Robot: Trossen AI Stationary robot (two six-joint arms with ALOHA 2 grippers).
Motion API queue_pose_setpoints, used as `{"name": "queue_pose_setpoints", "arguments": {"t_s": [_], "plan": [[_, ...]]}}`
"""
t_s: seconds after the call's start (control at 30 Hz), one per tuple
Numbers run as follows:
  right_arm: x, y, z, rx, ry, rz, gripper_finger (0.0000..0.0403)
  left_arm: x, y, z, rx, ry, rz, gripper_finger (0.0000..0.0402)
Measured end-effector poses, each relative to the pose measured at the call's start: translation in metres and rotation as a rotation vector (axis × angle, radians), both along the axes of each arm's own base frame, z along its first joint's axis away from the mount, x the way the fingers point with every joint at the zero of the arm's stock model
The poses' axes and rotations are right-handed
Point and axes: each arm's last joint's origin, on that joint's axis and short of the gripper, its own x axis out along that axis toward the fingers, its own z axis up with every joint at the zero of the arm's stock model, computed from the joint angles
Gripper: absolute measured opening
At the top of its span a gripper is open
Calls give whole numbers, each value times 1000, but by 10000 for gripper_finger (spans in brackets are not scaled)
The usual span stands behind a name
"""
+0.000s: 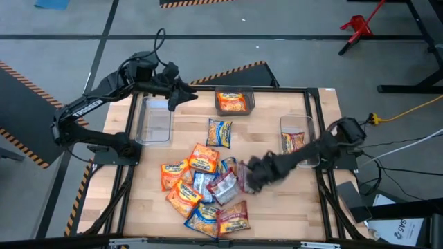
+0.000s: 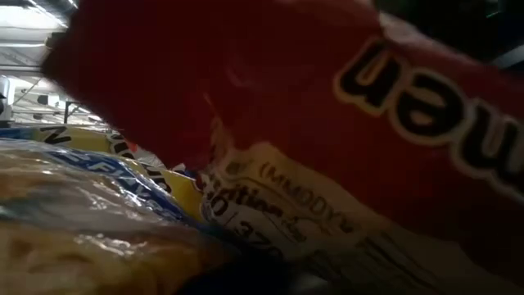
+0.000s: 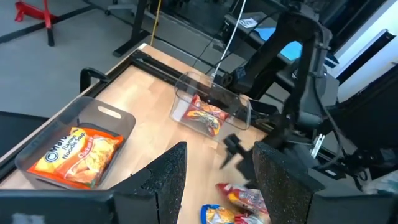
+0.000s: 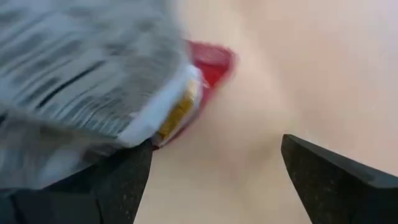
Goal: Sort Maruchan noodles
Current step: Put the red noodle pack into the right transparent bin
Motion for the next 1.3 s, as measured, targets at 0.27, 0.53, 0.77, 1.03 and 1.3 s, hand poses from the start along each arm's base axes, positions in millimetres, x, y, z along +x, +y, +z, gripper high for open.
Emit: {"name": "queue_pose_setpoints", "arguments": {"t_s": [0.27,0.53,0.77,1.03,1.3], "plan": [[22,-47,5,31,-90,-38,344,0,0,0,3,4,0,179],[16,-50,48,128,-251,-61,344,0,0,-1,27,8,-3,179],[13,-18,71,201,-423,-87,344,0,0,0,30,8,-2,179],[29,14,63,132,-415,-73,344,0,0,-1,27,10,-5,179],[62,24,54,-25,-230,-47,344,0,0,-1,23,11,-12,179]]}}
